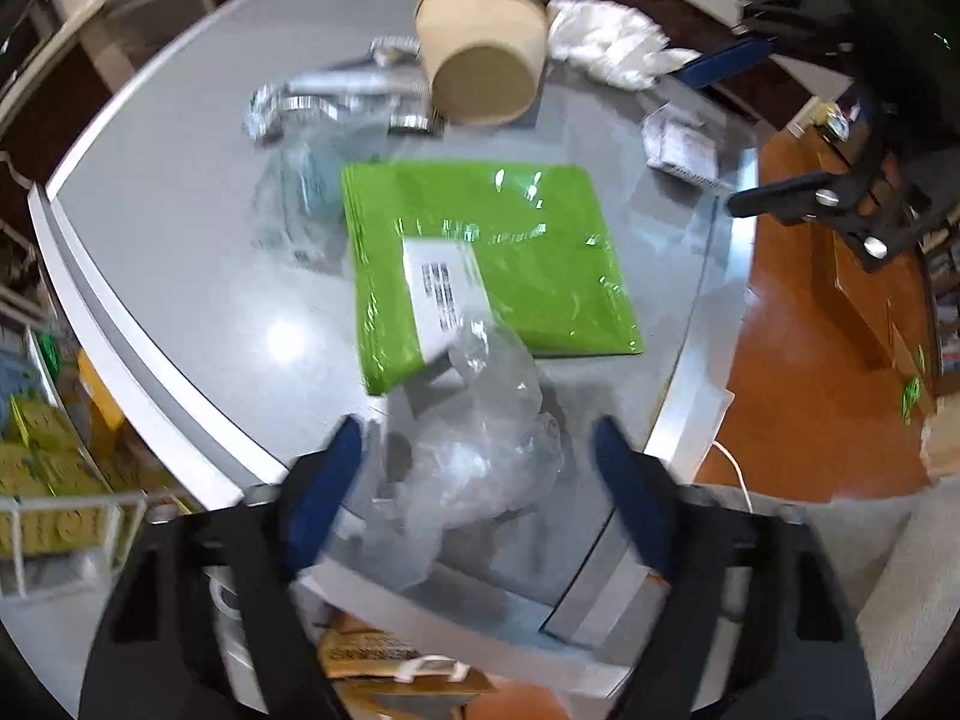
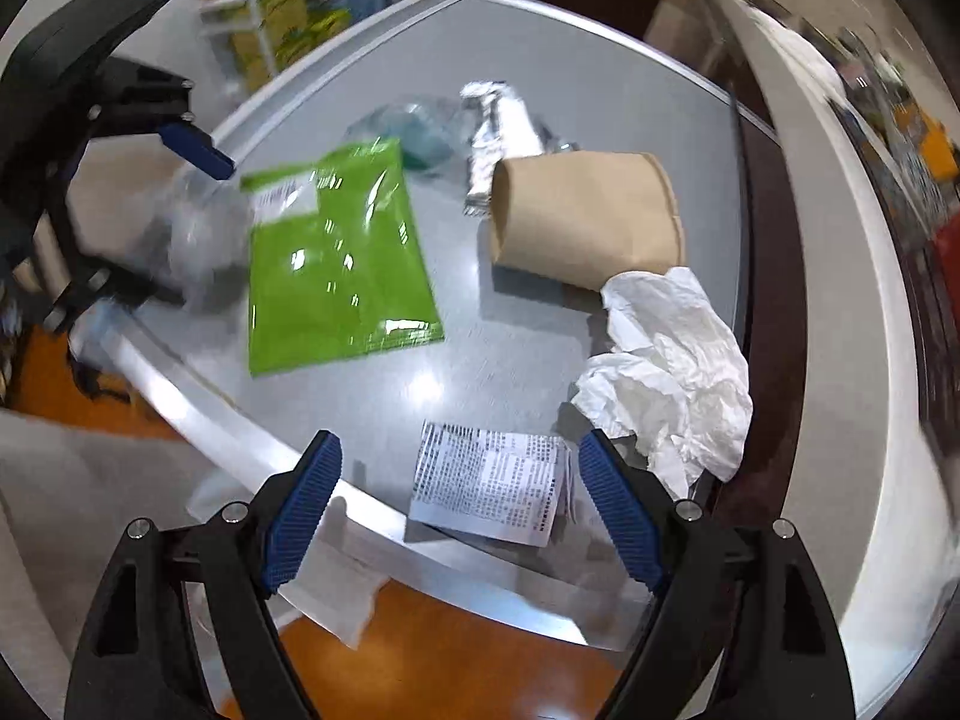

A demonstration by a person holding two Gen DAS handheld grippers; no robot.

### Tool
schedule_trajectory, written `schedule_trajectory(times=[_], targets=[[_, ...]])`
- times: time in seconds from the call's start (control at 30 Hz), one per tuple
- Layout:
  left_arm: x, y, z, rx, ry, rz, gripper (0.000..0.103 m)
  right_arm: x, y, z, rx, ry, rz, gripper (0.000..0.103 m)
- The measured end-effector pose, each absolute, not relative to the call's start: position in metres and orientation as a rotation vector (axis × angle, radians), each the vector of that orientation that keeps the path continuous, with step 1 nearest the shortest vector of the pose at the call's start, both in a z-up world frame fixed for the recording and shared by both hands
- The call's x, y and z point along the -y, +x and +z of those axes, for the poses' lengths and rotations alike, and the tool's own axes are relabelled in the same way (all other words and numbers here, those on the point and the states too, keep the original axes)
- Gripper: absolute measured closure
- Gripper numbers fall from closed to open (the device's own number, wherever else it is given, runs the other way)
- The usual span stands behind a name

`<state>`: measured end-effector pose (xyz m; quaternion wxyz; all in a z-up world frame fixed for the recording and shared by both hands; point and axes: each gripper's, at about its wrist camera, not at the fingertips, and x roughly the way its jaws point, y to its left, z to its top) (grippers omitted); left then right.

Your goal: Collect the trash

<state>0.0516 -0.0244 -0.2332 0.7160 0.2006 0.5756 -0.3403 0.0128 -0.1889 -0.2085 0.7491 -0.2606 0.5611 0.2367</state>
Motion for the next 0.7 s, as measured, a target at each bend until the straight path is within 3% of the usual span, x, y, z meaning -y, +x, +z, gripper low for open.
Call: schedule_trajectory(times=[0.17, 0.3, 0.37, 0.4, 0.7], targets=[[0.019, 0.061, -0.235, -1.284, 0.323, -0.741, 0.063, 0.192, 0.008, -0.204, -1.254, -0.517, 0.489, 0.027], [0.012, 0.065, -0.234, -1.305, 0.263, -0.767, 0.063, 0.203, -0.006, -0.202, -1.303, -0.520, 0.495, 0.027], [0.011, 0.064, -0.233, -1.308, 0.250, -0.773, 0.063, 0.209, -0.003, -0.204, -1.370, -0.440, 0.538, 0.046], [0.011, 0.064, -0.232, -1.309, 0.255, -0.771, 0.063, 0.211, -0.003, -0.204, -1.389, -0.395, 0.556, 0.047], [0.016, 0.059, -0.233, -1.304, 0.260, -0.780, 0.063, 0.194, 0.031, -0.224, -1.437, -0.149, 0.634, 0.047]])
